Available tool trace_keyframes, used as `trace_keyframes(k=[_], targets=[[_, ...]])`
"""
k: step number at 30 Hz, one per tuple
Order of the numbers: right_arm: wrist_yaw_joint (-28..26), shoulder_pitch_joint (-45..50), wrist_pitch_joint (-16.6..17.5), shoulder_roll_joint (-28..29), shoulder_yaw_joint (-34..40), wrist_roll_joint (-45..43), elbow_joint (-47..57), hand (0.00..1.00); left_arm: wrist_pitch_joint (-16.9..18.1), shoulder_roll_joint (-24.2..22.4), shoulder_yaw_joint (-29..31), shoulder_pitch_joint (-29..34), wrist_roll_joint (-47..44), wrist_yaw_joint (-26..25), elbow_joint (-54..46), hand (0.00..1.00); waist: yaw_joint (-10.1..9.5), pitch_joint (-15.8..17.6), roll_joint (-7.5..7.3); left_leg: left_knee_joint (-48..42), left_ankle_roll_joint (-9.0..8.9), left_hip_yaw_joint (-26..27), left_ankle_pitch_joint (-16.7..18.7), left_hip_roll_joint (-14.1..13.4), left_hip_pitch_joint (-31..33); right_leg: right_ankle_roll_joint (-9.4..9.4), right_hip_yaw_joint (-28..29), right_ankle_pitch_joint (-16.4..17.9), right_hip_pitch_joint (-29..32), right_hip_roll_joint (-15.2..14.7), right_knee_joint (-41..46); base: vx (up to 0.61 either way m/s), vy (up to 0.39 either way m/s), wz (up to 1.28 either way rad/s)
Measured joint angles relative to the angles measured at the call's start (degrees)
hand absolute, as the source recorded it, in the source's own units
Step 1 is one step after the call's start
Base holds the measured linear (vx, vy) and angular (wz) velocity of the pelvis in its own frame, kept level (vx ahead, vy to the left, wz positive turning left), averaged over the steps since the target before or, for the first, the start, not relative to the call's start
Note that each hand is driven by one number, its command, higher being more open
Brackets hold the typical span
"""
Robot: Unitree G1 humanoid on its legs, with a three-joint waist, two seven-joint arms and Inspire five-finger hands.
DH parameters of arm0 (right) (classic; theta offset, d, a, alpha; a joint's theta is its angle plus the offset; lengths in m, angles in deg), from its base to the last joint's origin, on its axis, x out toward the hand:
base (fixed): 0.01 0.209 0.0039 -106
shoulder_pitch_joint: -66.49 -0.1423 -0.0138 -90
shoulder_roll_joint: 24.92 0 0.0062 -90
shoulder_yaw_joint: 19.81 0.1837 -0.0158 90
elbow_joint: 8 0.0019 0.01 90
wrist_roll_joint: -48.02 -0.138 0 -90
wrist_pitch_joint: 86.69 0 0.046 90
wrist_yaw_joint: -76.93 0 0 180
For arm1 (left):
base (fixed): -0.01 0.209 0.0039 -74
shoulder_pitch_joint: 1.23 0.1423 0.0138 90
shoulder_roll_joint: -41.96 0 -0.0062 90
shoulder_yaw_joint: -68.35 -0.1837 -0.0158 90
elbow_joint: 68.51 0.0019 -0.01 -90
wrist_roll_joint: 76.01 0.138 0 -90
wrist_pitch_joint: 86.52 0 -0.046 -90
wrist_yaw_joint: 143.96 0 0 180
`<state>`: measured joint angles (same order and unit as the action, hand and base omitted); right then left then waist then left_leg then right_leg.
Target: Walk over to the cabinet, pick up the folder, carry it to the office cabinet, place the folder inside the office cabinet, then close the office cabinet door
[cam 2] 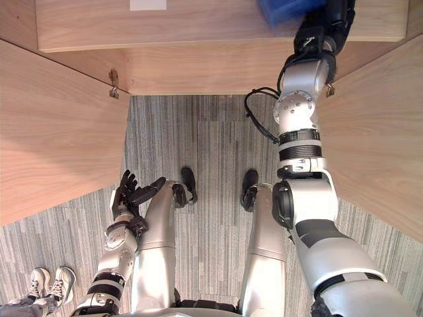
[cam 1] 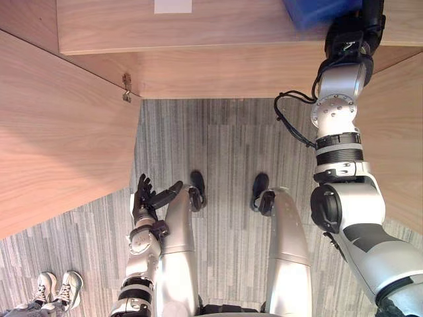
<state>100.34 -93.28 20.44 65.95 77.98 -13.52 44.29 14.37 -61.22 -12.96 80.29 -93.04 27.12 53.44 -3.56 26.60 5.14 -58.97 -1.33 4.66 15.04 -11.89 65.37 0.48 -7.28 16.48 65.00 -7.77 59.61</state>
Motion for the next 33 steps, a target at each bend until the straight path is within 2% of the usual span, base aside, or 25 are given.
trace_keyframes(k=[3, 6, 9, 12, 13, 15, 20, 21, 28, 30, 33], targets=[[-0.52, 0.01, -0.16, 0.00, -1.75, 0.46, 0.05, 1.00, -0.01, 0.21, 0.02, 0.00, 0.01, 0.00, 0.04, 1.00, 0.15, 0.00, 0.00, 0.08, -0.13, -0.10, -0.13, -0.37, -0.03, 0.19, -0.13, -0.13, 0.00, 0.39, -0.18, -0.04, -0.039, -0.05], [-3.61, 0.01, -0.84, -0.35, -3.85, 1.50, 1.72, 1.00, -0.01, 0.25, 0.03, -0.10, 0.01, 0.02, 0.03, 1.00, -0.04, -0.01, -0.02, 0.27, -0.18, -0.12, -0.16, -0.81, -0.04, 0.32, -0.24, -0.22, 0.00, 0.84, -0.54, -0.03, -0.020, -0.05], [-5.53, 0.01, -2.74, -0.58, -6.24, 5.15, 3.04, 1.00, -0.01, 0.25, 0.02, -0.32, 0.01, 0.06, 0.31, 1.00, -0.17, -0.05, -0.06, 0.46, -0.19, -0.09, -0.17, -0.93, -0.18, 0.34, -0.29, -0.23, -0.04, 0.93, -0.64, -0.01, -0.005, -0.01], [-7.59, 0.16, -5.64, -1.66, -10.62, 11.82, 3.03, 1.00, 0.03, 0.24, 0.00, -0.35, 0.04, 0.22, 0.35, 1.00, -0.10, -0.05, -0.06, 0.77, -0.19, -0.01, -0.17, -0.94, -0.29, 0.33, -0.32, -0.23, -0.17, 0.94, -0.98, 0.00, 0.000, 0.00], [-8.73, 0.56, -6.70, -2.95, -13.73, 16.66, 3.03, 1.00, 0.17, 0.24, -0.02, -0.35, 0.04, 0.37, 0.50, 1.00, -0.10, -0.05, -0.06, 0.86, -0.19, 0.00, -0.17, -0.95, -0.38, 0.33, -0.37, -0.23, -0.33, 0.94, -1.18, 0.00, 0.000, 0.00], [-9.93, 0.85, -7.52, -4.02, -16.36, 20.72, 3.03, 1.00, 0.41, 0.26, -0.02, -0.35, 0.08, 0.50, 0.97, 1.00, -0.07, -0.05, -0.07, 0.96, -0.18, 0.01, -0.16, -0.95, -0.48, 0.31, -0.40, -0.24, -0.49, 0.94, -1.36, 0.00, 0.000, 0.00], [-13.08, 3.56, -9.77, -6.31, -21.55, 37.57, 3.02, 1.00, 0.79, 0.64, 0.01, -0.41, 0.19, 1.48, 3.80, 1.00, -0.10, -0.12, -0.20, 2.13, -0.19, 0.33, -0.17, -0.94, -1.96, -0.04, -0.49, -0.45, -2.06, 0.98, -2.79, -0.01, 0.000, 0.00], [-13.13, 3.73, -10.16, -6.69, -22.14, 40.29, 3.00, 0.00, 0.90, 0.64, 0.00, -0.41, 0.23, 1.58, 3.99, 1.00, -0.09, -0.12, -0.21, 2.30, -0.19, 0.43, -0.17, -0.94, -2.04, -0.08, -0.47, -0.51, -2.12, 0.99, -3.01, 0.00, 0.000, 0.00], [-11.79, 3.37, -11.57, -9.11, -23.85, 63.69, 1.19, 0.00, 1.16, 1.14, -0.01, -1.13, 0.24, 1.79, 6.19, 1.00, 0.12, -0.41, -0.77, 3.77, -0.17, 0.83, -0.18, -0.94, -3.22, -0.21, -0.46, -0.83, -3.27, 1.14, -4.68, 0.00, 0.000, 0.00], [-11.70, 2.81, -11.78, -9.40, -23.71, 63.91, -0.18, 0.00, 1.16, 1.33, -0.01, -1.42, 0.24, 1.79, 6.58, 1.00, 0.11, -0.56, -1.06, 4.08, -0.18, 0.82, -0.18, -0.93, -3.65, -0.21, -0.56, -0.83, -3.73, 1.15, -4.96, 0.00, 0.000, 0.00], [-12.26, 2.84, -12.07, -9.51, -22.85, 59.76, -1.50, 0.00, 1.16, 1.52, 0.01, -1.47, 0.23, 1.88, 6.97, 1.00, 0.18, -0.74, -1.42, 4.53, -0.18, 0.78, -0.18, -0.87, -4.02, -0.21, -0.77, -0.83, -4.24, 1.15, -5.49, 0.00, 0.000, 0.00]])
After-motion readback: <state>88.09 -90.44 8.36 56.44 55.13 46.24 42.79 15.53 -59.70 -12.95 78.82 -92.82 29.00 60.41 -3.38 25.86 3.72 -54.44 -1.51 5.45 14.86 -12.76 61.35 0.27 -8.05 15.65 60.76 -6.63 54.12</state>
